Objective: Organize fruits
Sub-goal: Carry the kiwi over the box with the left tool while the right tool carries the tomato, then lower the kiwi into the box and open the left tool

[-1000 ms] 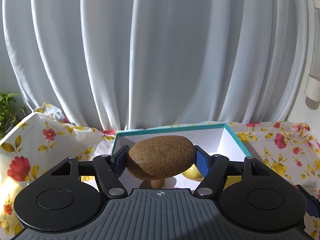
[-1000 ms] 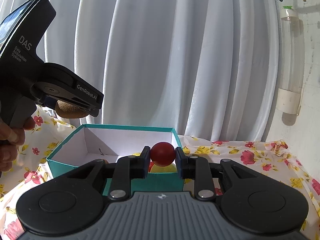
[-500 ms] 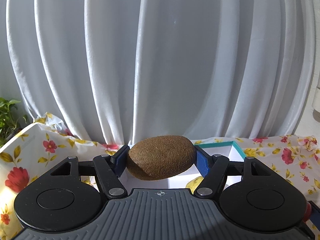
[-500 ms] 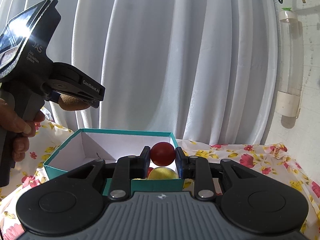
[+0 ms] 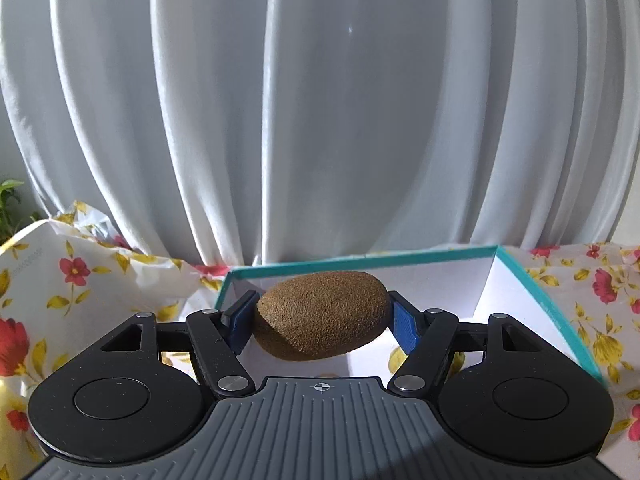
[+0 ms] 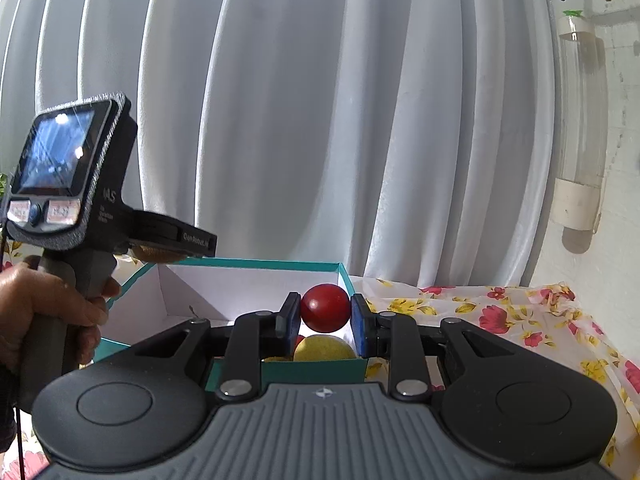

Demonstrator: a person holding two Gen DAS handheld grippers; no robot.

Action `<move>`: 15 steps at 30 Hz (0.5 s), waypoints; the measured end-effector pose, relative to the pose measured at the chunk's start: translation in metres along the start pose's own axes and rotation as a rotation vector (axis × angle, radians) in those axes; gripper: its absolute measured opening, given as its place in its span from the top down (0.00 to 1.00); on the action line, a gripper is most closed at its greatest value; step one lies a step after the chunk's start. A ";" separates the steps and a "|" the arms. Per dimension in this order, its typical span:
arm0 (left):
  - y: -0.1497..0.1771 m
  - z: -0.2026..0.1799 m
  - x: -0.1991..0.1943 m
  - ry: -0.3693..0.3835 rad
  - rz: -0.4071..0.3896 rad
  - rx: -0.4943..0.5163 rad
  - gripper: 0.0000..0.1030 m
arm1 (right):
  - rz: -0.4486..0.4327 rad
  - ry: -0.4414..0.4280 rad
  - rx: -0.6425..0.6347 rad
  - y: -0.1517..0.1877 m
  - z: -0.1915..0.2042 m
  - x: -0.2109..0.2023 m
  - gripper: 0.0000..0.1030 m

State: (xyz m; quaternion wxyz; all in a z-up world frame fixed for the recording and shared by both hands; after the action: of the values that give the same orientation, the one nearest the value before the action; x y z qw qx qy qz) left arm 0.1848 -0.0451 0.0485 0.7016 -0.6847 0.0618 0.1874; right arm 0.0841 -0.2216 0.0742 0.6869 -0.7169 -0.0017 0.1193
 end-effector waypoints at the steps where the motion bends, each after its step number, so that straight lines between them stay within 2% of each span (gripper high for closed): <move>1: 0.007 -0.001 0.006 -0.002 0.019 0.002 0.29 | 0.001 0.001 0.000 0.000 0.000 0.000 0.75; 6: 0.028 -0.003 0.021 0.019 0.067 0.015 0.29 | 0.008 0.010 0.003 0.002 -0.001 0.002 0.75; 15: 0.048 -0.010 0.040 0.069 0.197 0.018 0.29 | 0.009 0.022 -0.001 0.000 0.001 0.000 0.75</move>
State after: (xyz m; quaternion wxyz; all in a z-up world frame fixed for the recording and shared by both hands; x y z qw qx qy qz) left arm 0.2070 -0.0481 -0.0104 0.6836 -0.6749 0.1544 0.2312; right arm 0.0843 -0.2201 0.0745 0.6861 -0.7184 0.0093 0.1145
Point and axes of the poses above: each gripper's, at about its wrist camera, not at the fingertips, and x roughly the way its jaws point, z to its left, y to its underside, the point moved 2 cm from there along x, roughly the way its jaws point, and after that the axes turned 13 degrees about -z, right-handed, at the moved point
